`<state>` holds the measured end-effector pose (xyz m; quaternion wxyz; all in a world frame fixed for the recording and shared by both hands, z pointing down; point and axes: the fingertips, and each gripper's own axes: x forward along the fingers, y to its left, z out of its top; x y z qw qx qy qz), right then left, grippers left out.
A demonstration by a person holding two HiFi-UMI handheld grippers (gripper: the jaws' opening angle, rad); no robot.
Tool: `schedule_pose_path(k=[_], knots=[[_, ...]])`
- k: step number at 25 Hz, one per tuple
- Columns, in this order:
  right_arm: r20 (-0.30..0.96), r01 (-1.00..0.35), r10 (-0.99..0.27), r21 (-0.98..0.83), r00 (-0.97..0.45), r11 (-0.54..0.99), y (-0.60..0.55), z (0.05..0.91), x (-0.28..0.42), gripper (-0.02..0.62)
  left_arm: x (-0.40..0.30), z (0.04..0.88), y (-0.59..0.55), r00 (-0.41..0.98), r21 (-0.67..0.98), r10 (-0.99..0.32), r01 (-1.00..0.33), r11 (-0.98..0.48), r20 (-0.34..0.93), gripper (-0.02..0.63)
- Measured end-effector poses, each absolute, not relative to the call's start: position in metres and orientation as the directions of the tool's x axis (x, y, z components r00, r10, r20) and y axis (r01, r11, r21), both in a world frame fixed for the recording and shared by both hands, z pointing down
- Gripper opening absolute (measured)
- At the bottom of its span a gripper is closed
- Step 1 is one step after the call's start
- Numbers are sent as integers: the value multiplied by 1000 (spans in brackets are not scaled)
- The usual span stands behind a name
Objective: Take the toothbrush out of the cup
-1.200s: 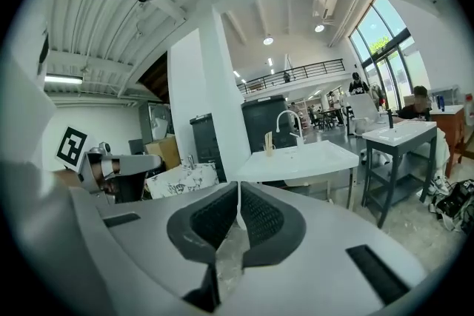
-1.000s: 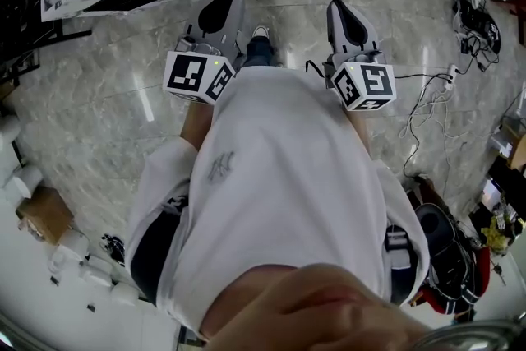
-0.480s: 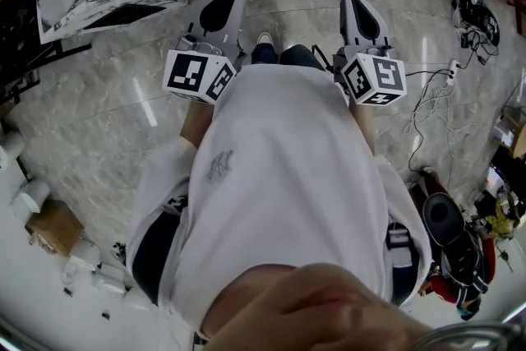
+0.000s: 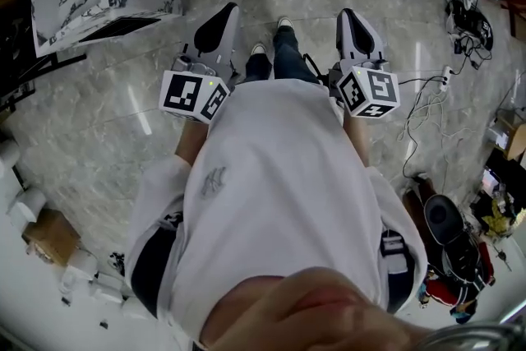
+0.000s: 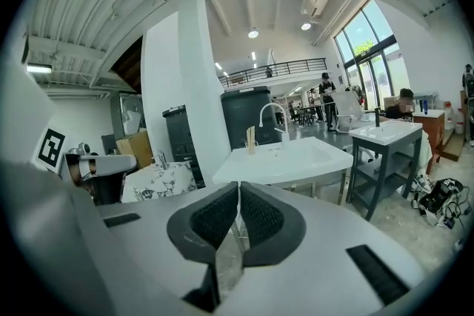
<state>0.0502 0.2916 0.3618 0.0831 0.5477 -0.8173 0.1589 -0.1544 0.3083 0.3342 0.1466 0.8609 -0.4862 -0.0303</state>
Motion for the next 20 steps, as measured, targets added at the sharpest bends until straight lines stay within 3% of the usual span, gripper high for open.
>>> schedule_pose_path(k=[20], knots=[[285,-874,-827,-188,-485,447,159,352,83,15,-125,316,196,362,249,-929,-909,-335,72,17]])
